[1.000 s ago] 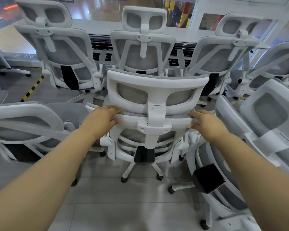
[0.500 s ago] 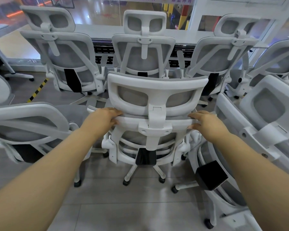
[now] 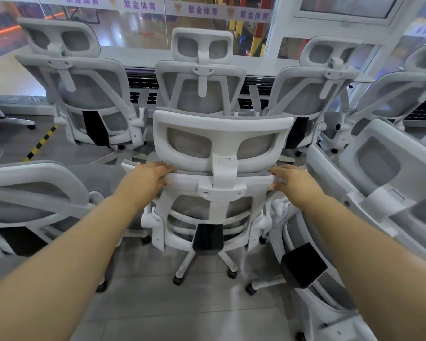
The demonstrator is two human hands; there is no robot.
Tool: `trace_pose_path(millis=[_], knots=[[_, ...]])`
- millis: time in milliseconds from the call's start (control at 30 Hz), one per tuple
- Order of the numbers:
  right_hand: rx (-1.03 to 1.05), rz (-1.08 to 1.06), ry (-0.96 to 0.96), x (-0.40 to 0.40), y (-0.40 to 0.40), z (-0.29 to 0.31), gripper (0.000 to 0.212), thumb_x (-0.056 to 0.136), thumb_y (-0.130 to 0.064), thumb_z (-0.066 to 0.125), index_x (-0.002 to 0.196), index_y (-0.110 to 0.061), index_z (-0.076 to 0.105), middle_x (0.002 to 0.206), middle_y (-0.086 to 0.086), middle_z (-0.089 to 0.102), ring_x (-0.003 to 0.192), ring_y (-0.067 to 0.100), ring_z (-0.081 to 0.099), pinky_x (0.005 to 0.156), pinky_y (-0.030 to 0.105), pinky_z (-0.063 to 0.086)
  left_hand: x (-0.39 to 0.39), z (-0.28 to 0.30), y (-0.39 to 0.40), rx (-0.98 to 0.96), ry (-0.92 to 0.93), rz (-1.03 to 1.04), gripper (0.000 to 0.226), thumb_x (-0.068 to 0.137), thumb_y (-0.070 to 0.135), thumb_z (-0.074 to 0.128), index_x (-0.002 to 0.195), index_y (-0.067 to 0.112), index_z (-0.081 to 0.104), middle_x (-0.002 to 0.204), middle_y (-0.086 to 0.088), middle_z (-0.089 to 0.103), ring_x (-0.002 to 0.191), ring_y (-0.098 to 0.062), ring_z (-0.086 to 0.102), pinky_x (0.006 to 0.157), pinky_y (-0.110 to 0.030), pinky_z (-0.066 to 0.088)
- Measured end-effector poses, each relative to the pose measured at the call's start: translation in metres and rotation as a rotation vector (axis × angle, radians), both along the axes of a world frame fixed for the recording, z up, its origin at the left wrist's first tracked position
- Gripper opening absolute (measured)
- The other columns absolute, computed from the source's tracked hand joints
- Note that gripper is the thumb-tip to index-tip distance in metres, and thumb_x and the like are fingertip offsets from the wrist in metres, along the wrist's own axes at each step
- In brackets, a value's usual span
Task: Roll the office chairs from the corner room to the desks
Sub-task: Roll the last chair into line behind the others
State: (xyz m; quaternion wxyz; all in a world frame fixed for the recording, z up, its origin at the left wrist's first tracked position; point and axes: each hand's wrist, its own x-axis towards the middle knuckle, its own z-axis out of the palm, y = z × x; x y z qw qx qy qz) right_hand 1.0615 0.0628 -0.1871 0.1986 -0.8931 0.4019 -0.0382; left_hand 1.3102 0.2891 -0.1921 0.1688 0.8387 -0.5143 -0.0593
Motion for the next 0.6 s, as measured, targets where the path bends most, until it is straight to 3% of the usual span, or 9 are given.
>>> trace_pose_path(millis=[100, 233, 433, 600], knots=[[-0.059, 0.010, 0.092, 0.001, 0.001, 0.001, 0.044, 0.090, -0.018, 0.059, 0.133, -0.018, 0.051, 0.138, 0.008, 0.046, 0.120, 0.029, 0.047, 0.097, 0.039, 0.043, -0.004, 0.003, 0.002, 0.034, -0.017, 0.005, 0.040, 0.093, 0.015, 0.051, 0.132, 0.023, 0.051, 0.135, -0.006, 0.052, 0.121, -0.029, 0.047, 0.103, -0.046, 0.037], [-0.125, -0.011, 0.152, -0.008, 0.017, 0.008, 0.042, 0.091, -0.018, 0.053, 0.133, -0.023, 0.049, 0.136, 0.005, 0.046, 0.121, 0.028, 0.047, 0.092, 0.046, 0.048, -0.013, 0.009, 0.008, 0.125, -0.084, 0.054, 0.041, 0.094, 0.024, 0.050, 0.135, 0.028, 0.047, 0.139, -0.002, 0.046, 0.122, -0.025, 0.046, 0.089, -0.042, 0.048], [-0.207, -0.019, 0.110, -0.059, 0.046, 0.024, 0.043, 0.093, -0.035, 0.053, 0.135, -0.026, 0.048, 0.139, -0.003, 0.045, 0.123, 0.021, 0.047, 0.090, 0.038, 0.047, -0.054, 0.024, 0.027, 0.106, -0.129, 0.090, 0.040, 0.092, 0.036, 0.051, 0.130, 0.024, 0.050, 0.133, 0.003, 0.049, 0.119, -0.022, 0.050, 0.081, -0.038, 0.047], [-0.176, -0.026, 0.055, -0.124, 0.068, 0.041, 0.036, 0.091, -0.036, 0.055, 0.126, -0.025, 0.056, 0.132, -0.002, 0.055, 0.118, 0.020, 0.052, 0.088, 0.033, 0.044, -0.111, 0.035, 0.037, 0.158, -0.156, 0.043, 0.038, 0.092, 0.040, 0.050, 0.128, 0.030, 0.051, 0.131, 0.002, 0.053, 0.117, -0.021, 0.052, 0.083, -0.035, 0.045]])
